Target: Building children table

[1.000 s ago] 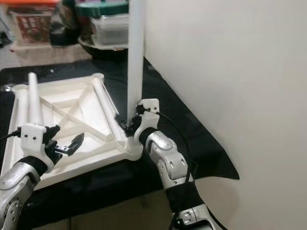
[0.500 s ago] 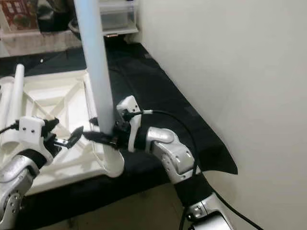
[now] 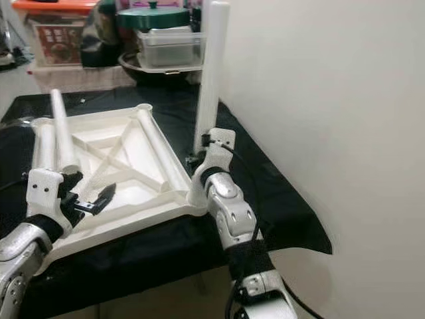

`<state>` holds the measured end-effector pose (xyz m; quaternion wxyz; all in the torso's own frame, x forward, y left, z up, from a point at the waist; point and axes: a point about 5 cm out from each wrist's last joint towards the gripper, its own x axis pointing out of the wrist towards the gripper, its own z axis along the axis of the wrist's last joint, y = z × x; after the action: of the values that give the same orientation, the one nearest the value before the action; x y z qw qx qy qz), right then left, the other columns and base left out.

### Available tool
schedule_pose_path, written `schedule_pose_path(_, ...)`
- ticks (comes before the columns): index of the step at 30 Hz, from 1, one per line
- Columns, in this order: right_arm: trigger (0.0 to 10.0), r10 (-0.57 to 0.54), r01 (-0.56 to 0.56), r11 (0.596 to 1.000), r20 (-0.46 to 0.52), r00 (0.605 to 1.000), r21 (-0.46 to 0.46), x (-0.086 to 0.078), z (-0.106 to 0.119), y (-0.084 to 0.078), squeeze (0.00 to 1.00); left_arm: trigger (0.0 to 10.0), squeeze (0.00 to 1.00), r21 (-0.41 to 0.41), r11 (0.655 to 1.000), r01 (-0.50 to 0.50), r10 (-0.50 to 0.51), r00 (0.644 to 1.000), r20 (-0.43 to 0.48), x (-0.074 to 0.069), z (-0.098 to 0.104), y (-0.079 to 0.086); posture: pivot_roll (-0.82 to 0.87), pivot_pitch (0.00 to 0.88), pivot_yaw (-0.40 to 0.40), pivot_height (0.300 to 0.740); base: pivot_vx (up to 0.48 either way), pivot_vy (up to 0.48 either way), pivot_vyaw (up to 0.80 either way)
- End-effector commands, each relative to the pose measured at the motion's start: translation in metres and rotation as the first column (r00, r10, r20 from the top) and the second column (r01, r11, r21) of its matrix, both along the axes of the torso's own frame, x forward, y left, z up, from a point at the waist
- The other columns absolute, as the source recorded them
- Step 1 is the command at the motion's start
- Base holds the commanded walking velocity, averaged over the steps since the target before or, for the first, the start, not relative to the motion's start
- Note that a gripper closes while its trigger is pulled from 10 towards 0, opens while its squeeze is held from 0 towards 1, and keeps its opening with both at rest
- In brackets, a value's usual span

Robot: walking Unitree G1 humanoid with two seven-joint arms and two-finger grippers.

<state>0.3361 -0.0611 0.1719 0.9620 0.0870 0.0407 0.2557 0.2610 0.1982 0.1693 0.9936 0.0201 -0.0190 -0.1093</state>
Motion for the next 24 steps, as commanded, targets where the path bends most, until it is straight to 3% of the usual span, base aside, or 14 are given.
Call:
schedule_pose_path(1,10.0,0.256,-0.260,0.964,0.079,0.963,0.046,-0.014,0.012,0.025,0.00,10.0,0.00,0.008,1.000,0.006,-0.006,1.000,-0.013,0.003,-0.001,0.001,0.06,0.000,-0.032,0.740,0.000,0.000,0.00)
schedule_pose_path(4,10.0,0.497,-0.507,0.861,0.136,0.857,0.043,-0.029,0.024,0.034,0.00,10.0,0.00,0.010,1.000,0.003,-0.002,1.000,-0.013,0.004,-0.001,0.003,0.05,0.000,-0.031,0.740,0.000,0.000,0.00)
schedule_pose_path(7,10.0,0.750,-0.757,0.652,0.167,0.640,-0.029,-0.059,0.030,0.033,0.00,10.0,0.00,0.004,1.000,0.010,-0.010,1.000,-0.013,0.004,-0.003,-0.001,0.05,0.000,-0.037,0.740,0.000,0.000,0.00)
schedule_pose_path(9,10.0,0.781,-0.785,0.617,0.169,0.601,-0.063,-0.064,0.029,0.031,0.00,10.0,0.00,0.004,1.000,0.011,-0.011,1.000,-0.014,0.004,-0.004,-0.001,0.05,0.000,-0.041,0.740,0.000,0.000,0.00)
schedule_pose_path(11,10.0,0.784,-0.786,0.615,0.157,0.601,-0.066,-0.063,0.025,0.032,0.00,10.0,0.00,0.001,1.000,0.007,-0.007,1.000,-0.013,0.004,-0.004,-0.002,0.06,0.000,-0.046,0.740,0.000,0.000,0.00)
schedule_pose_path(12,7.5,0.768,-0.767,0.638,0.140,0.625,-0.075,-0.057,0.021,0.035,0.00,10.0,0.00,-0.002,1.000,0.005,-0.005,1.000,-0.011,0.004,-0.003,-0.002,0.07,0.000,-0.046,0.740,0.000,0.000,0.00)
schedule_pose_path(13,7.5,0.768,-0.767,0.638,0.140,0.625,-0.075,-0.057,0.021,0.035,0.00,10.0,0.00,-0.002,1.000,0.005,-0.005,1.000,-0.011,0.004,-0.003,-0.002,0.07,0.000,-0.046,0.740,0.000,0.000,0.00)
schedule_pose_path(14,0.0,0.692,-0.684,0.722,0.097,0.715,-0.101,-0.041,0.011,0.040,0.00,10.0,0.00,0.003,1.000,0.006,-0.006,1.000,-0.007,0.005,-0.001,0.000,0.07,0.000,-0.045,0.740,0.000,0.000,0.00)
schedule_pose_path(15,0.0,0.692,-0.684,0.722,0.097,0.715,-0.101,-0.041,0.011,0.040,0.00,10.0,0.00,0.003,1.000,0.006,-0.006,1.000,-0.007,0.005,-0.001,0.000,0.07,0.000,-0.045,0.740,0.000,0.000,0.00)
schedule_pose_path(17,0.0,0.495,-0.487,0.863,0.030,0.868,-0.131,-0.016,-0.001,0.039,0.00,10.0,0.00,0.013,1.000,0.001,-0.001,1.000,-0.010,0.005,-0.002,0.002,0.07,0.000,-0.049,0.740,0.000,0.000,0.00)
schedule_pose_path(18,0.0,0.425,-0.420,0.896,0.005,0.905,-0.147,-0.009,-0.005,0.038,0.00,10.0,0.00,0.015,1.000,-0.002,0.002,1.000,-0.011,0.005,-0.003,0.003,0.07,0.000,-0.049,0.740,0.000,0.000,0.00)
schedule_pose_path(19,0.0,0.236,-0.241,0.959,-0.046,0.971,-0.150,0.005,-0.012,0.027,0.00,10.0,0.00,0.011,1.000,-0.004,0.004,1.000,-0.010,0.005,-0.003,0.003,0.07,0.000,-0.046,0.740,0.000,0.000,0.00)
schedule_pose_path(21,0.0,-0.043,0.021,0.986,-0.126,0.991,-0.168,0.019,-0.022,0.006,0.00,10.0,0.00,0.006,1.000,-0.003,0.003,1.000,-0.006,0.004,-0.002,0.002,0.06,0.000,-0.047,0.740,0.000,0.000,0.00)
schedule_pose_path(24,0.0,-0.225,0.191,0.963,-0.172,0.959,-0.192,0.020,-0.031,-0.015,0.00,10.0,0.00,0.003,1.000,0.005,-0.005,1.000,-0.007,0.003,-0.003,-0.001,0.06,0.000,-0.050,0.740,0.000,0.000,0.00)
